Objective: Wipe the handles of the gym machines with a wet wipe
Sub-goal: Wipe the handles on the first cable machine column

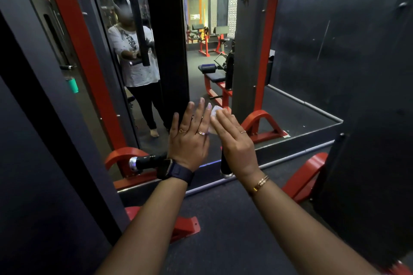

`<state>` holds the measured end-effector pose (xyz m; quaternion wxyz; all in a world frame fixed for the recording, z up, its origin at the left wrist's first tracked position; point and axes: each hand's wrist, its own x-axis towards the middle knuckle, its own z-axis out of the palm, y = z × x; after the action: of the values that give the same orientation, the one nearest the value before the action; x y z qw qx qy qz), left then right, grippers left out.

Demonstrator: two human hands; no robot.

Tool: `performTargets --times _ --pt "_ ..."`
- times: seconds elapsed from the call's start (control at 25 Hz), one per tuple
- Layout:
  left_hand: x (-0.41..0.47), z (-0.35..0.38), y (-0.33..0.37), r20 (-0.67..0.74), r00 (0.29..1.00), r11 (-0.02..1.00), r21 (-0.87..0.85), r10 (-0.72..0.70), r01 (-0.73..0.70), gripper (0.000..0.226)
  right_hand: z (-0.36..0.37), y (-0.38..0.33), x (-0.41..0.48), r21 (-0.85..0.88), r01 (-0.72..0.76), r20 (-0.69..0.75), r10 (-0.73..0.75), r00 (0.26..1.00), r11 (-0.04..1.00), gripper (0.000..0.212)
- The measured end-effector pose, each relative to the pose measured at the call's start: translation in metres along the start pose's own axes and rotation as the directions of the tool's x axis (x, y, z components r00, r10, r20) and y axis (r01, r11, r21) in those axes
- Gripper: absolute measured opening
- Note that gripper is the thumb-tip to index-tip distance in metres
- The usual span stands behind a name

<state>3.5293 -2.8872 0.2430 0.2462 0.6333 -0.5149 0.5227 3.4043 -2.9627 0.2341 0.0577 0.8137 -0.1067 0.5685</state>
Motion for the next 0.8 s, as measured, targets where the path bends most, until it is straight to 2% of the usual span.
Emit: performTargets --times 0.12,0.24,0.36,0.52,0.64,0.8 --pt "-0.004 0.002 -0.005 0.023 0.999 0.997 0.068 0.034 -0.036 0.059 0.002 0.011 -0.032 0.002 -0.076 0.075 0.076 0.994 0.997 0.042" --pt "-0.002 0.004 -0.006 0.025 1.0 0.998 0.067 0.011 -0.013 0.058 -0.005 0.006 -0.058 -0.01 -0.17 0.085 0.17 0.982 0.985 0.052" --pt "-0.001 0.006 0.002 0.017 1.0 0.999 0.042 -0.026 0.025 0.054 -0.005 0.001 -0.028 0.039 -0.107 0.072 0.104 0.992 0.993 0.048" --pt "-0.003 0.007 0.004 0.03 0.999 0.996 0.082 -0.023 0.02 0.055 -0.004 0.019 -0.038 -0.068 0.026 0.14 -0.016 0.99 0.997 0.043" --pt "-0.001 0.007 0.004 0.037 0.999 0.998 0.062 -0.031 0.028 0.056 -0.014 0.025 -0.069 -0.07 -0.015 0.177 0.027 0.984 0.997 0.049" --pt "-0.003 0.009 0.009 0.033 0.996 0.996 0.033 -0.086 0.085 0.057 -0.014 0.009 -0.036 -0.047 -0.024 0.115 0.03 0.993 0.999 0.042"
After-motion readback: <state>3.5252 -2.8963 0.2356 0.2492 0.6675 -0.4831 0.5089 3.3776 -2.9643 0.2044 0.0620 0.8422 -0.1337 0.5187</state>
